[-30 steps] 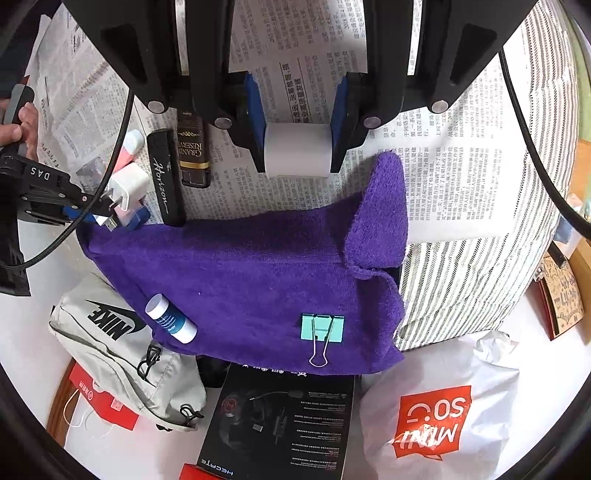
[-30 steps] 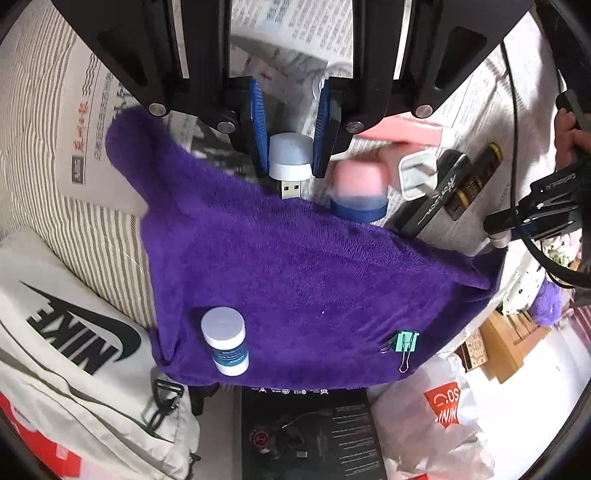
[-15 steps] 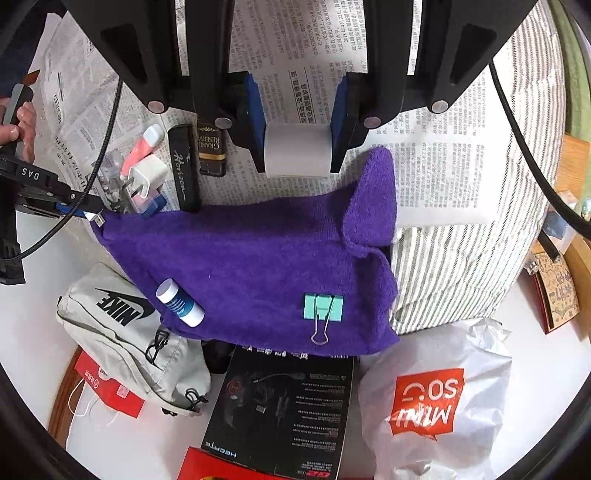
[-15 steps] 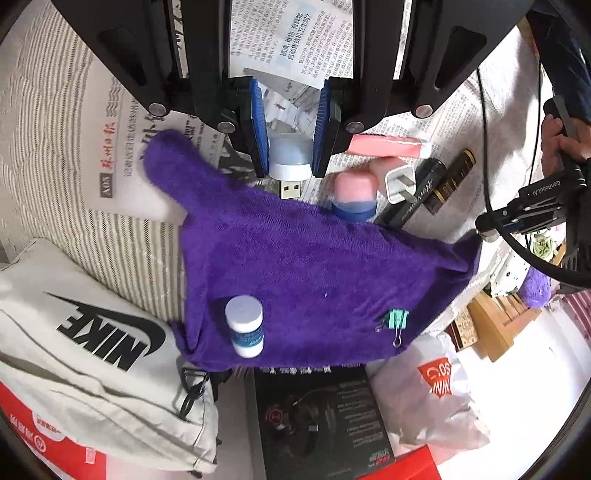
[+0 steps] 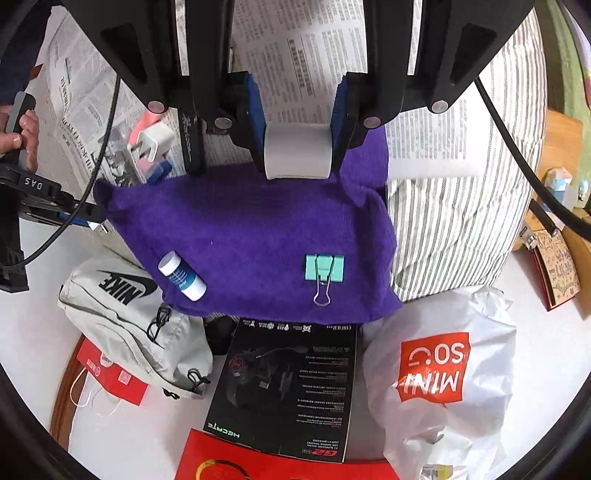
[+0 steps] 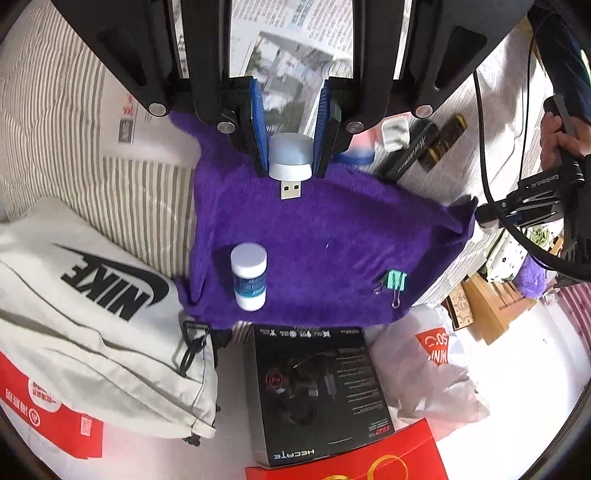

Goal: Organize rigid objects
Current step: 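Place the USB drive beside the balm stick with the right tool while the left tool carries the tape roll, then lower the tape roll onto the towel beside the clip and open the left tool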

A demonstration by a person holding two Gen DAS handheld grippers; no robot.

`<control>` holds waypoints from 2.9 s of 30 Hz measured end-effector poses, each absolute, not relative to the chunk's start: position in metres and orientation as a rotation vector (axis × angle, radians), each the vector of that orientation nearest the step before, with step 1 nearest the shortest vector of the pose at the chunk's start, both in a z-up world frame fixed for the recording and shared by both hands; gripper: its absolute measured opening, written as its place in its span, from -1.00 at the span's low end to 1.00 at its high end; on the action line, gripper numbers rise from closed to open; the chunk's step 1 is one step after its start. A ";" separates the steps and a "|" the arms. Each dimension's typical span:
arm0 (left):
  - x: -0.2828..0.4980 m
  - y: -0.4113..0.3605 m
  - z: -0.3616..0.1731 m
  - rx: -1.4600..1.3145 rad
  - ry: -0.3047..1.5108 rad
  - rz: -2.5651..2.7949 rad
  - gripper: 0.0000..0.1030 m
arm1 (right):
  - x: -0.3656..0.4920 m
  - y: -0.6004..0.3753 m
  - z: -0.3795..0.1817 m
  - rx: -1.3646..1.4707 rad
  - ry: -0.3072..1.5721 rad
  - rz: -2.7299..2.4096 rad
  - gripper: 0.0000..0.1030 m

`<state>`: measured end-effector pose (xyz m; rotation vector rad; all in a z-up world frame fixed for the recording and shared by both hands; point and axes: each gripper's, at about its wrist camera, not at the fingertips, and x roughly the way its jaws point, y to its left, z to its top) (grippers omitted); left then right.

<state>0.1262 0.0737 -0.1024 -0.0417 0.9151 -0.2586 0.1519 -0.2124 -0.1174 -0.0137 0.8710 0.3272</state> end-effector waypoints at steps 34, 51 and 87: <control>0.173 0.083 -0.118 -0.030 0.963 -0.237 -0.43 | 0.255 -0.185 -0.167 -0.176 0.977 0.254 -0.54; 0.211 0.079 -0.135 -0.044 1.000 -0.233 -0.43 | 0.222 -0.190 -0.148 -0.148 0.944 0.276 0.07; 0.234 0.043 -0.153 0.083 0.981 -0.187 -0.13 | 0.109 -0.225 -0.111 0.129 0.880 0.247 0.10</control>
